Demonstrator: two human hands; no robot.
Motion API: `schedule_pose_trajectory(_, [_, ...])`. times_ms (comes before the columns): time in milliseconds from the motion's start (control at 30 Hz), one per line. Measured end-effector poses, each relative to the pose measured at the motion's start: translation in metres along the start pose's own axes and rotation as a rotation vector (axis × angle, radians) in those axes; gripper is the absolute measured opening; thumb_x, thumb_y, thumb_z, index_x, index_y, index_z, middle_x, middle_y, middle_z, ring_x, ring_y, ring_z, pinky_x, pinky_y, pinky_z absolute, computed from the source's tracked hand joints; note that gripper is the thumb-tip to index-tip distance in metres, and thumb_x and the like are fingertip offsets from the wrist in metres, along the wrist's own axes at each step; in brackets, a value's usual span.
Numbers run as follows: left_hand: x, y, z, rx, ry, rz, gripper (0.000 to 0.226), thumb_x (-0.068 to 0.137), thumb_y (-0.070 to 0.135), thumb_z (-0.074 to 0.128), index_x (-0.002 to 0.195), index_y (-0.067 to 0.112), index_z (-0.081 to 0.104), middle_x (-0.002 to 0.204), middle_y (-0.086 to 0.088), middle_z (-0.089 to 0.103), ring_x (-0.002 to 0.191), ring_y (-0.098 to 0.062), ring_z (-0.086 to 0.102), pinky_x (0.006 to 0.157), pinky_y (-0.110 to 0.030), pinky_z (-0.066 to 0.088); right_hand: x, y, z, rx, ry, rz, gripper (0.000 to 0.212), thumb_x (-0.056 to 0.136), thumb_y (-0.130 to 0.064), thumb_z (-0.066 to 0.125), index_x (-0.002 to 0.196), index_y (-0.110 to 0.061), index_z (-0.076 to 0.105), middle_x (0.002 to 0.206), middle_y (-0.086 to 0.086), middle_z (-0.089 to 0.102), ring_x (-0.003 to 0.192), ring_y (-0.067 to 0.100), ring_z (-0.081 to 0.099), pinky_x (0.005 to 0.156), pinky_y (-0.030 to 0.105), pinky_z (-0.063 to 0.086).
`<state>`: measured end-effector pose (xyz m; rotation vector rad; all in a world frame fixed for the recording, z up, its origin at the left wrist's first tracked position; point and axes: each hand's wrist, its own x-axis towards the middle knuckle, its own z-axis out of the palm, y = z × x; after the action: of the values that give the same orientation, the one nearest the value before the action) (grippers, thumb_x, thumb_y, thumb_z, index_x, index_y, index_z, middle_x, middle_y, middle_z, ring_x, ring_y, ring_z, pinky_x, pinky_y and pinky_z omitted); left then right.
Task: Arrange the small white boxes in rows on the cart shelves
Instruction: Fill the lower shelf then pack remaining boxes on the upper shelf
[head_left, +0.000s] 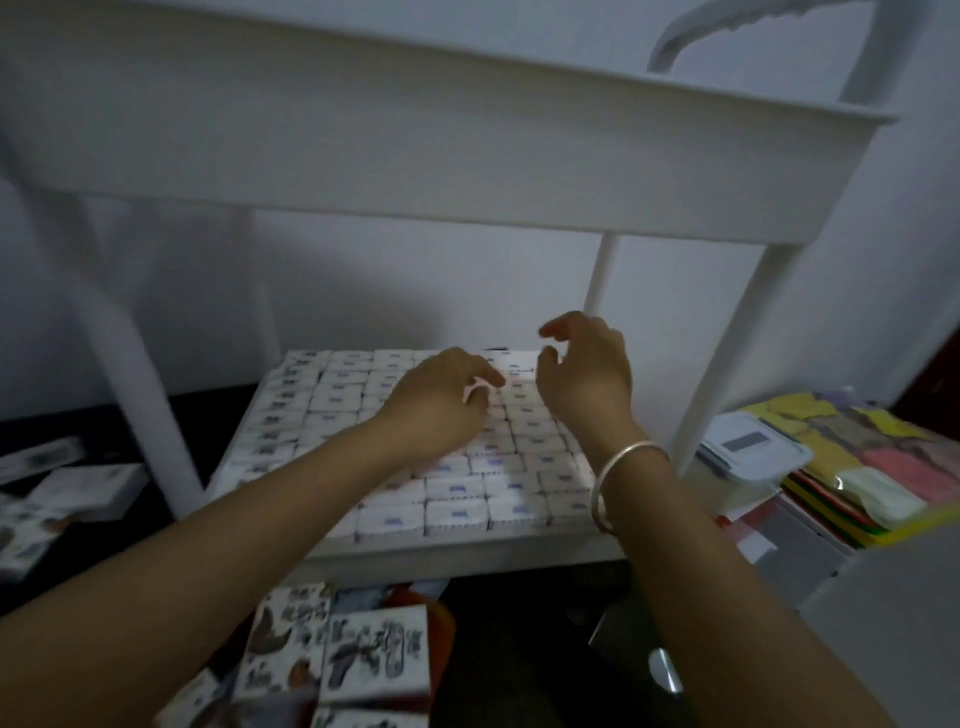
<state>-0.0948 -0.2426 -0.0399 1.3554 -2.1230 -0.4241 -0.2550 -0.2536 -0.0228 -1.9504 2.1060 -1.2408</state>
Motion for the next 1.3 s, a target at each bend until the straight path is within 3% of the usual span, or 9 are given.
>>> schedule_pose_trajectory(167, [-0.095, 0.001, -0.041, 0.022, 0.011, 0.076, 0.025, 0.091, 0.014, 0.054, 0.092, 0.037, 0.064, 0.097, 0.015, 0.063, 0.086, 0.002, 0.057, 0.072, -0.017, 0.043, -0.088, -0.038, -0.013, 0.171, -0.157, -0.322, 0.011, 0.087, -0.017, 0.06, 0.096, -0.021, 0.063, 0.089, -0.006, 0.065, 0.081, 0.011, 0.057, 0.074, 0.028, 0.044])
schedule_pose_trajectory(367, [-0.184, -0.017, -0.073, 0.159, -0.063, -0.009, 0.021, 0.09, 0.019, 0.06, 0.085, 0.039, 0.064, 0.084, 0.023, 0.062, 0.081, 0.007, 0.058, 0.068, -0.012, 0.045, -0.172, -0.035, -0.016, 0.128, -0.47, -0.385, 0.005, 0.09, -0.025, 0.061, 0.091, -0.029, 0.06, 0.08, -0.014, 0.062, 0.073, 0.003, 0.057, 0.067, 0.025, 0.049])
schedule_pose_trajectory(500, [-0.222, -0.028, -0.068, 0.227, -0.118, -0.021, 0.018, 0.09, 0.025, 0.062, 0.091, 0.042, 0.061, 0.09, 0.026, 0.06, 0.084, 0.008, 0.058, 0.075, -0.018, 0.051, -0.204, -0.025, -0.014, 0.053, -0.484, -0.314, 0.005, 0.089, -0.033, 0.061, 0.088, -0.034, 0.056, 0.082, -0.014, 0.061, 0.072, 0.001, 0.056, 0.07, 0.03, 0.053])
schedule_pose_trajectory(600, [-0.236, -0.034, -0.061, 0.292, -0.135, -0.01, 0.018, 0.09, 0.028, 0.06, 0.102, 0.041, 0.06, 0.097, 0.024, 0.056, 0.092, 0.006, 0.053, 0.08, -0.022, 0.049, -0.22, -0.02, -0.018, 0.036, -0.498, -0.257, 0.021, 0.085, -0.054, 0.059, 0.089, -0.034, 0.053, 0.086, -0.015, 0.058, 0.075, 0.0, 0.056, 0.067, 0.028, 0.053])
schedule_pose_trajectory(800, [-0.228, -0.04, -0.053, 0.395, 0.055, -0.097, 0.015, 0.088, 0.036, 0.062, 0.103, 0.037, 0.062, 0.1, 0.021, 0.056, 0.094, 0.0, 0.055, 0.078, -0.027, 0.052, -0.243, -0.024, -0.028, -0.105, -0.562, -0.222, 0.06, 0.065, -0.089, 0.044, 0.095, -0.038, 0.047, 0.094, -0.018, 0.051, 0.078, 0.0, 0.053, 0.057, 0.02, 0.04])
schedule_pose_trajectory(900, [-0.22, -0.046, -0.045, 0.457, 0.027, -0.189, 0.031, 0.089, 0.05, 0.057, 0.111, 0.029, 0.062, 0.11, 0.009, 0.054, 0.104, -0.01, 0.05, 0.082, -0.03, 0.048, -0.249, -0.026, -0.032, -0.099, -0.568, -0.257, 0.063, 0.066, -0.088, 0.047, 0.111, -0.043, 0.049, 0.096, -0.019, 0.048, 0.081, -0.001, 0.05, 0.055, 0.016, 0.032])
schedule_pose_trajectory(1033, [-0.212, -0.045, -0.034, 0.568, -0.018, -0.293, 0.051, 0.085, 0.066, 0.052, 0.112, 0.025, 0.064, 0.118, 0.001, 0.054, 0.11, -0.018, 0.044, 0.085, -0.032, 0.044, -0.255, -0.025, -0.035, -0.077, -0.548, -0.267, 0.061, 0.069, -0.084, 0.048, 0.116, -0.044, 0.049, 0.1, -0.019, 0.045, 0.086, -0.001, 0.05, 0.061, 0.017, 0.038])
schedule_pose_trajectory(1200, [-0.207, -0.036, -0.034, 0.575, -0.025, -0.29, 0.043, 0.081, 0.062, 0.06, 0.108, 0.028, 0.059, 0.112, 0.005, 0.062, 0.108, -0.019, 0.05, 0.086, -0.034, 0.039, -0.255, -0.02, -0.04, 0.09, -0.548, -0.181, 0.053, 0.071, -0.069, 0.064, 0.111, -0.041, 0.042, 0.11, -0.02, 0.054, 0.093, -0.002, 0.056, 0.074, 0.024, 0.052])
schedule_pose_trajectory(1300, [-0.203, -0.031, -0.033, 0.474, -0.058, -0.321, 0.042, 0.08, 0.053, 0.067, 0.112, 0.028, 0.055, 0.115, 0.009, 0.061, 0.112, -0.016, 0.052, 0.092, -0.035, 0.038, -0.254, -0.015, -0.041, 0.172, -0.529, -0.14, 0.05, 0.075, -0.059, 0.069, 0.112, -0.04, 0.041, 0.104, -0.02, 0.06, 0.087, -0.002, 0.061, 0.07, 0.025, 0.055])
